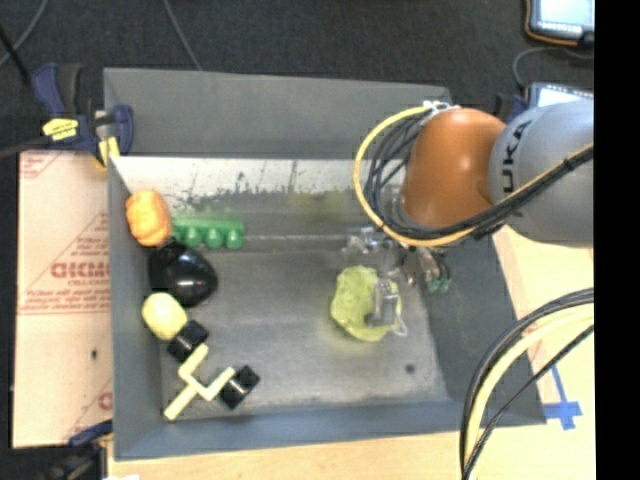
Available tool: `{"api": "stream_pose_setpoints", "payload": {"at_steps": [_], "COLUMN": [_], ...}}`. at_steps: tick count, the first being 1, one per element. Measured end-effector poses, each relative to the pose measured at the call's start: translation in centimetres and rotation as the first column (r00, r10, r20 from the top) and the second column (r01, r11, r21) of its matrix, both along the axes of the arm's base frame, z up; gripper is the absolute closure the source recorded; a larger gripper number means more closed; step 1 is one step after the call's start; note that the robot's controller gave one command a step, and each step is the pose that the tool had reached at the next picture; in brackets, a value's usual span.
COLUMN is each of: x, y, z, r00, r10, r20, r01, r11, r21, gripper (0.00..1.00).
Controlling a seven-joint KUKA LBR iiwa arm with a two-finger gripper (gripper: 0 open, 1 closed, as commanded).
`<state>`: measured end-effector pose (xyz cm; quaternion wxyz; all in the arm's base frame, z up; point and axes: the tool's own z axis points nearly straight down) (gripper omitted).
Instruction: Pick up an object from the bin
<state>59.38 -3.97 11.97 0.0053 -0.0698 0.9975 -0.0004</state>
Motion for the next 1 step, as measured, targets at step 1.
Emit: {"api": "stream_pose_setpoints", "payload": {"at_steps": [1], "x": [0.25], "y": [2.17], "z": [-1.49], "r00": [0.992], "r10": [-0.130], "r20": [0.000], "r01": [0.130], "r11": [0.992], "r21": [0.003], "gripper": [0.00]}}
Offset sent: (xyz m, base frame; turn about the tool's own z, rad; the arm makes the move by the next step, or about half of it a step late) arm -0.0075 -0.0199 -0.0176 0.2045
